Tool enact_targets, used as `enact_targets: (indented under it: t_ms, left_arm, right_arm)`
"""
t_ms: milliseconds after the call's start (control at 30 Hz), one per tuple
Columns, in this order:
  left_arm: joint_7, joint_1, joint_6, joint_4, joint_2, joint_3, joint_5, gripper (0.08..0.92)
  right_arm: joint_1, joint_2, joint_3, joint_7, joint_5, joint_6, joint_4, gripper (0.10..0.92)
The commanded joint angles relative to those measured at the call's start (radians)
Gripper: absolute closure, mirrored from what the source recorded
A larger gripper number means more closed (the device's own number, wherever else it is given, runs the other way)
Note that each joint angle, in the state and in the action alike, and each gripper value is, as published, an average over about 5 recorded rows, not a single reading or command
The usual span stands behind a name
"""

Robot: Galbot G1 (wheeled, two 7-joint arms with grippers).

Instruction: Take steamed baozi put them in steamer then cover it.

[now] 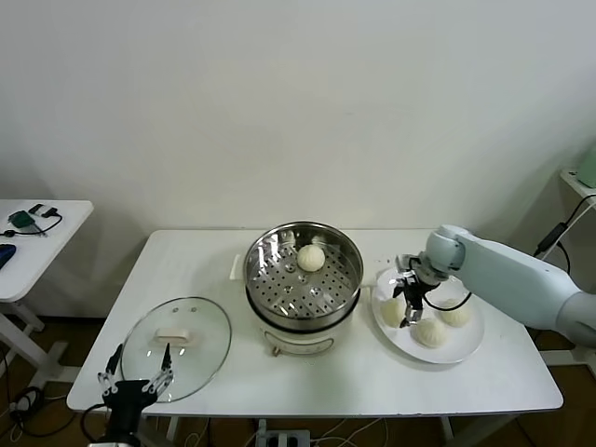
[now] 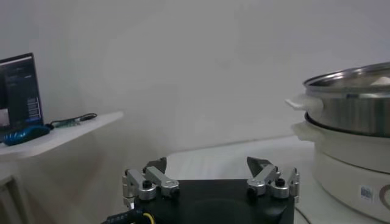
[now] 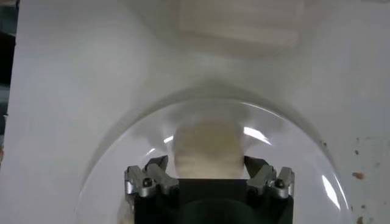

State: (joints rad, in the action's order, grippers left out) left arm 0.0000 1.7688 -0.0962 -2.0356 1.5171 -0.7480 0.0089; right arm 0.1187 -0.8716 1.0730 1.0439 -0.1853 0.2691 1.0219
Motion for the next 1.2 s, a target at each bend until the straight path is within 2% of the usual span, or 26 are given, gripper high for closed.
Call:
enact_targets:
  t_ms: [33,267,533,833,1000,1200]
  left_arm:
    - [-0.001,0.002,-0.002,0.002,-0.002,-0.001,0.0,0.177]
    - [-0.002,0.004,-0.004,-0.002,-0.002,-0.001,-0.001,0.177]
    - [-0.003,0.012,-0.006,-0.009,0.001,0.01,-0.003,0.177]
    - [-0.002,0.013,-0.004,-0.025,-0.003,0.038,0.003,0.177]
    - [-0.003,0.006,-0.006,-0.028,-0.011,0.047,0.0,0.177]
    - [-0.003,0.015,-0.011,-0.034,-0.02,0.064,0.002,0.177]
  right_arm:
    - [-0.013,-0.005,-0.02,0.001,-0.004,0.008,-0.014,0.317]
    - [0.152,0.038,0.067,-0.002,-0.103,0.009,0.018,0.355]
    - [0.569,0.049,0.355,-0.002,-0.363,0.011,0.066,0.355]
    - [0.878,-0.104,0.584,-0.015,-0.708,0.034,0.125,0.355]
    - [0.838,-0.219,0.536,-0.073,-0.771,0.08,0.15,0.354]
    - [0.74,-0.368,0.468,-0.145,-0.773,0.135,0.148,0.347]
